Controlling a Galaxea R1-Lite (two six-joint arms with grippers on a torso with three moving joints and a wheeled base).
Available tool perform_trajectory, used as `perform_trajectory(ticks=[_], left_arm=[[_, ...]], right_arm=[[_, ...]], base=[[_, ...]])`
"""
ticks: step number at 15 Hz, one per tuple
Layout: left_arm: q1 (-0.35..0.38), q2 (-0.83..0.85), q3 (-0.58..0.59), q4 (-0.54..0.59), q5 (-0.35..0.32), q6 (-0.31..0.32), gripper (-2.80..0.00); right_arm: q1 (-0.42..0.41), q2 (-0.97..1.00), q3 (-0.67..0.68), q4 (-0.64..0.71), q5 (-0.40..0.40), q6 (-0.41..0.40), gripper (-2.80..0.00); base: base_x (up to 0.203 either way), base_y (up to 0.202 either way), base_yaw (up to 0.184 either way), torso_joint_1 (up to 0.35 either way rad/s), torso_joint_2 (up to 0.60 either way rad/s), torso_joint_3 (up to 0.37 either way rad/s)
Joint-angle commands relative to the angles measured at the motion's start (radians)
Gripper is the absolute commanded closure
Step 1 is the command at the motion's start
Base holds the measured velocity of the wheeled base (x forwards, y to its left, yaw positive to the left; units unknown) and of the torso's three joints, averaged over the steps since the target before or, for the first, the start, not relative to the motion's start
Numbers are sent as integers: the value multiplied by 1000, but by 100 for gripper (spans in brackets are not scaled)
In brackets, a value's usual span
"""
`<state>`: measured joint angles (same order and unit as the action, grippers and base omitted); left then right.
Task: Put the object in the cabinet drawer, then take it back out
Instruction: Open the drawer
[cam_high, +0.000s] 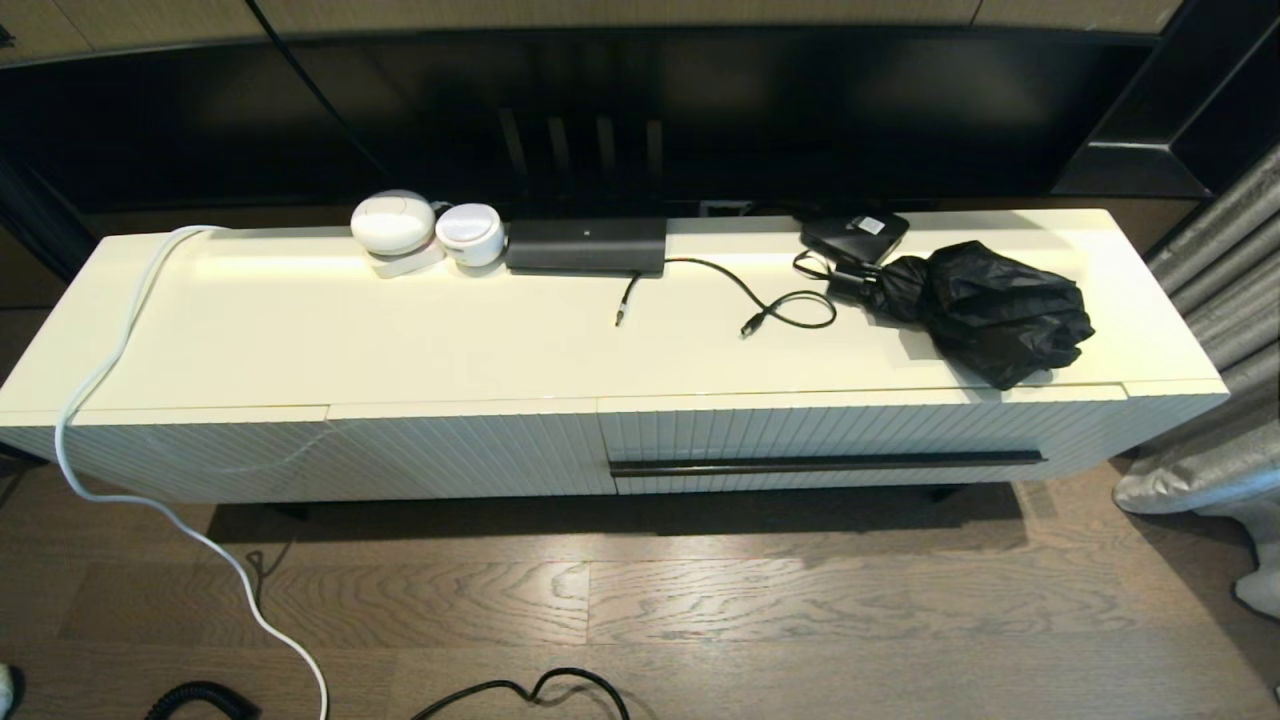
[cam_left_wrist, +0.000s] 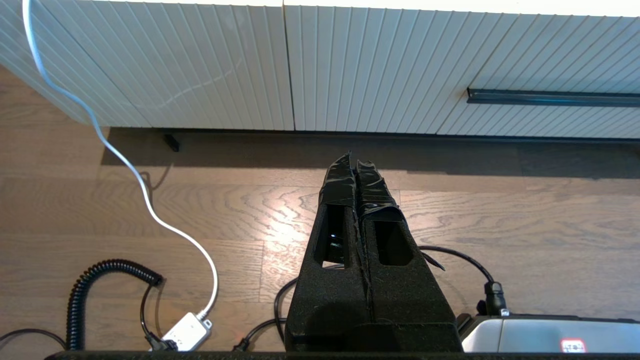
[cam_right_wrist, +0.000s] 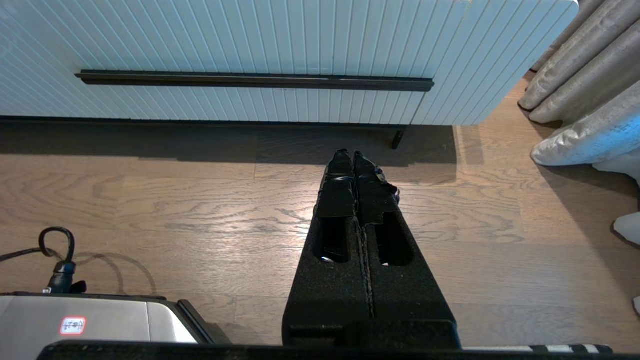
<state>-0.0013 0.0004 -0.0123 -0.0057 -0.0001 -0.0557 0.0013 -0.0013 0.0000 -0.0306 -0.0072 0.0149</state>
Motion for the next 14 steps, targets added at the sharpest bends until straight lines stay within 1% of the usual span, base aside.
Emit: perform_trajectory(ticks=[1, 3, 6, 7, 8, 9, 10, 14], left_arm=[[0, 1, 0, 0, 0, -1, 0], [1, 1, 0, 0, 0, -1, 0], [1, 1, 0, 0, -1, -1, 0], [1, 1, 0, 0, 0, -1, 0], [0, 1, 0, 0, -1, -1, 0], [1, 1, 0, 0, 0, -1, 0], [1, 1, 0, 0, -1, -1, 0], [1, 1, 0, 0, 0, -1, 0]], right_arm=[[0, 3, 8, 0, -1, -3, 0], [-1, 0, 8, 8, -8, -12, 0], [-1, 8, -52, 56, -28, -22, 0], [-1, 34, -109, 97, -26, -22, 0], [1, 87, -210, 144, -22, -24, 0], [7, 167, -318, 181, -13, -31, 0], [18, 246, -386, 208, -2, -50, 0], [96, 522, -571, 255, 41, -181, 0]], base=[[0, 0, 0, 0, 0, 0], [0, 0, 0, 0, 0, 0], [0, 0, 0, 0, 0, 0], [0, 0, 0, 0, 0, 0], [0, 0, 0, 0, 0, 0], [0, 0, 0, 0, 0, 0], [0, 0, 0, 0, 0, 0], [0, 0, 0, 0, 0, 0]])
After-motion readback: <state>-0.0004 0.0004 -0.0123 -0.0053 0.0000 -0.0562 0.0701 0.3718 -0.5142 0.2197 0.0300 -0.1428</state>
